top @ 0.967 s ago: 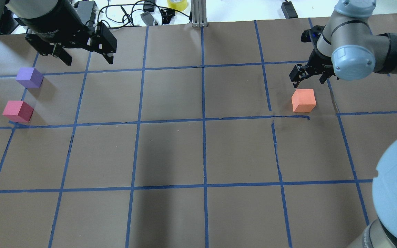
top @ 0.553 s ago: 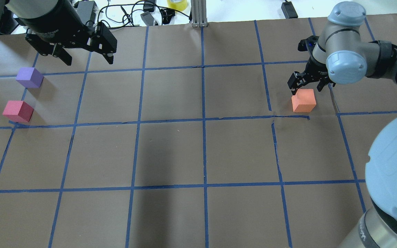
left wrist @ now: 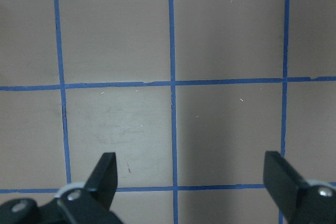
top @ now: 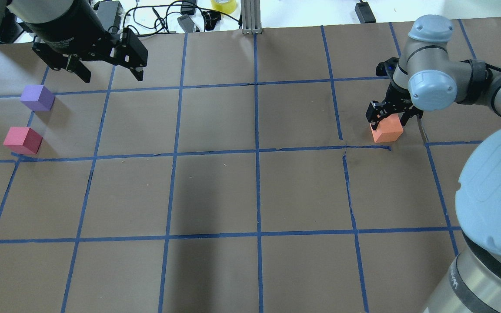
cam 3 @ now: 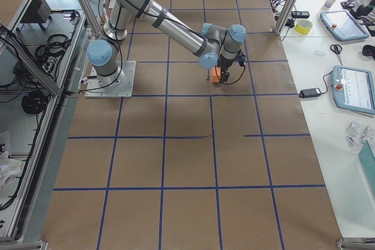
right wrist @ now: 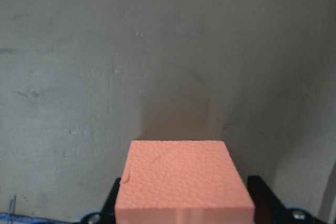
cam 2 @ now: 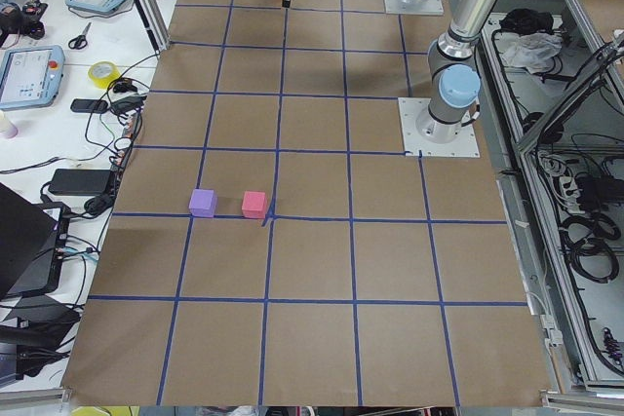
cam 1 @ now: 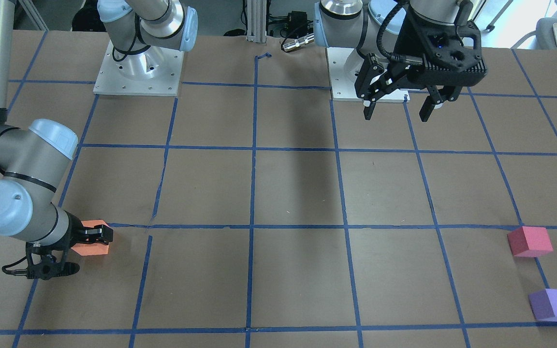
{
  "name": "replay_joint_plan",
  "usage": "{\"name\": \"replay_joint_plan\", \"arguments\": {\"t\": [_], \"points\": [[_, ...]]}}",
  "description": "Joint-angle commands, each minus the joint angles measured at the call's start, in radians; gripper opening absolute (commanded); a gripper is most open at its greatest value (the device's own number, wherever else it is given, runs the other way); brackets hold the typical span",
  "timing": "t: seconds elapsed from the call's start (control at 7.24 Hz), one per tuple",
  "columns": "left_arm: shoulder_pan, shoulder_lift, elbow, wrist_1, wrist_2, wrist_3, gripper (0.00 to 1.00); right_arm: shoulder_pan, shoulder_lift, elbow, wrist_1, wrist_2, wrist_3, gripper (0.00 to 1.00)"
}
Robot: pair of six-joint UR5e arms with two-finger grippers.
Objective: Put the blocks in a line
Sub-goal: 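Carry the orange cube with the right gripper toward the table's middle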
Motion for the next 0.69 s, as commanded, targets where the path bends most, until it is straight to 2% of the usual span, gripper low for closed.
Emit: {"name": "replay_joint_plan", "arguments": {"t": [0.0, 0.28, 0.41, 0.55], "points": [[0.0, 0.0, 0.0, 0.0, 0.0, 0.0, 1.0, -0.005, -0.001, -0.005, 0.015, 0.005, 0.016, 0.0], [0.003, -0.001, 0.005, 0.006, -0.008, 0.0, 1.0, 0.004, -0.054, -0.03, 0.039, 0.008, 0.051, 0.0], [0.002, -0.003, 0.003, 0.006, -0.005, 0.0, 1.0, 0.036, -0.109, -0.038, 0.1, 0.02, 0.135, 0.0], [0.002, -0.006, 0.003, 0.011, -0.006, 0.0, 1.0, 0.088, -0.139, -0.05, 0.11, 0.056, 0.209, 0.0]]}}
